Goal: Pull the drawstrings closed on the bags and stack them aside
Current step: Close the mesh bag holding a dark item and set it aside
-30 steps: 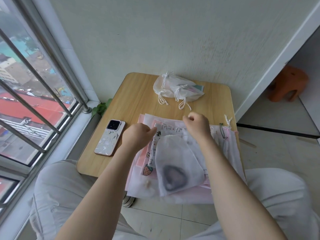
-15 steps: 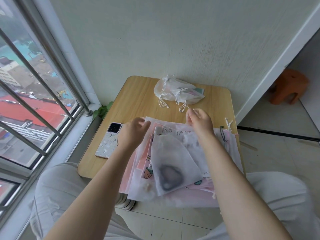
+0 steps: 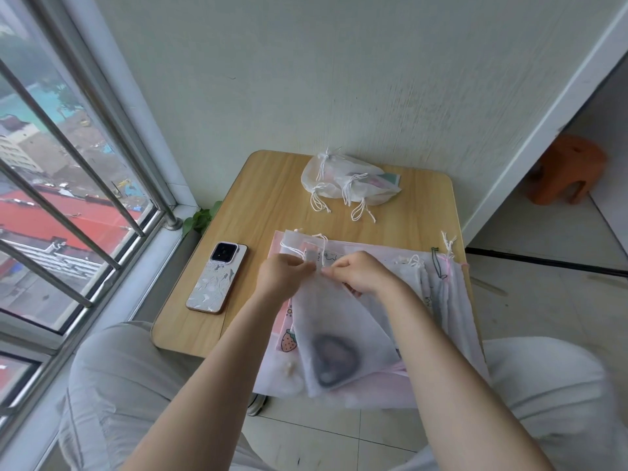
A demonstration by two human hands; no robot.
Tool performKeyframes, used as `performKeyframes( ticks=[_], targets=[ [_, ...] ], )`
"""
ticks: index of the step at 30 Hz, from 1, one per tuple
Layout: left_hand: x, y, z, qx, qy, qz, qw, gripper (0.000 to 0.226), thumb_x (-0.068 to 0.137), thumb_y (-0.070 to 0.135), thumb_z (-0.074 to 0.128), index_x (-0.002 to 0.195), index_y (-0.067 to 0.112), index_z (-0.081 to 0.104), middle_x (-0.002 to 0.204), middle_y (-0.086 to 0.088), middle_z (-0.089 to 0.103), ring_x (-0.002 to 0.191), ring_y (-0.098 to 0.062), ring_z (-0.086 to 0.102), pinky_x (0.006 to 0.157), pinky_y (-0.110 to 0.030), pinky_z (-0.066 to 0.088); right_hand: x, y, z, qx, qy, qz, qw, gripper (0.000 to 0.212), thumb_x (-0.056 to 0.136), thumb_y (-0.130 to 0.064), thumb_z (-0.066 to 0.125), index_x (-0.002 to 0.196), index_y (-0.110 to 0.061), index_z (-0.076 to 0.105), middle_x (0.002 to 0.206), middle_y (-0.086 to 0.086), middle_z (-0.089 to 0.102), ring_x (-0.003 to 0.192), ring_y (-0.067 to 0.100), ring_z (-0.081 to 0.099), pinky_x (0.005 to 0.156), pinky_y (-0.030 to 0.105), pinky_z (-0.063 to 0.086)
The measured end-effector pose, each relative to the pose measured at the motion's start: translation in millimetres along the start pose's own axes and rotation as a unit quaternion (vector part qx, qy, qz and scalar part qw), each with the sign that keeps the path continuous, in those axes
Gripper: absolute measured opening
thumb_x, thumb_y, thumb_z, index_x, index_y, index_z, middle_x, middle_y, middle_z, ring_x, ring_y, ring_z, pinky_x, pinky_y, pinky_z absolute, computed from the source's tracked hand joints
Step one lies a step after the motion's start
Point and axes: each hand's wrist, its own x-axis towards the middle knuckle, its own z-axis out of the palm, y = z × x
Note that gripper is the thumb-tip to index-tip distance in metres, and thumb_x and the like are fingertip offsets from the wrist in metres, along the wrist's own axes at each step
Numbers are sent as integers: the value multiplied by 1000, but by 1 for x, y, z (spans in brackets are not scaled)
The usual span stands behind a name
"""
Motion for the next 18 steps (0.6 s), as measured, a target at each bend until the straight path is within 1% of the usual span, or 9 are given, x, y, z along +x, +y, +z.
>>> performKeyframes(
  ticks=[1,3,6,9,11,12,14,16,18],
  targets=[
    [-2,1,1,-36,6,2,999,30,84,36,71,77,7,75,62,-3,52,59,-17,42,59,-29,33,-1,0,0,29,-26,9,999,31,91,-31,66,77,-4,63,57,5,49,47,16,47,49,23,39],
    [-6,2,3,-104,-4,-7,995,27,81,33,75,78,7,76,65,-3,50,62,-16,41,60,-28,32,-5,0,-3,86,-84,37,992,25,93,-25,64,80,-5,59,61,6,53,47,18,54,47,24,42],
    [-13,4,6,-229,-31,-17,973,24,81,34,76,72,12,76,69,-1,60,66,-16,52,66,-28,41,-7,2,-7,136,-90,62,985,29,91,-37,66,78,-11,61,63,5,55,51,19,53,52,27,42],
    [-12,7,6,-409,-90,-44,907,23,93,27,64,90,8,76,89,-7,74,83,-19,69,82,-27,52,-2,6,-6,193,-25,49,980,23,88,-35,70,81,-14,66,59,1,49,49,13,42,51,25,34],
    [-9,11,4,-493,-119,-65,860,24,97,21,56,99,4,71,89,-9,72,81,-19,69,85,-28,53,-1,6,-6,215,-13,37,976,11,88,-22,70,84,-12,69,57,-1,48,47,10,40,49,22,32],
    [-8,12,2,-503,-125,-64,853,23,98,20,55,100,3,70,86,-8,70,77,-19,67,84,-28,52,-2,5,-5,231,-15,34,972,7,88,-17,70,82,-12,69,57,-1,49,47,9,40,49,21,34],
    [-7,14,-1,-473,-125,-51,871,23,97,19,55,101,2,70,78,-8,64,66,-17,61,80,-27,49,-2,2,-6,259,-2,23,966,7,88,-13,70,81,-12,68,59,-2,50,51,9,41,51,21,35],
    [-12,19,-4,-350,-103,-26,931,24,97,20,56,100,3,73,69,-4,59,57,-12,54,68,-22,44,-1,-2,-9,279,49,-11,959,8,89,-14,69,89,-7,69,62,-1,54,55,11,46,54,23,40],
    [-16,27,-5,-222,-98,5,970,26,97,22,55,98,6,75,64,-2,57,55,-10,49,59,-16,43,2,-9,-13,284,106,-63,951,11,90,-16,67,89,-7,73,68,2,61,62,13,54,65,29,51]
  ],
)
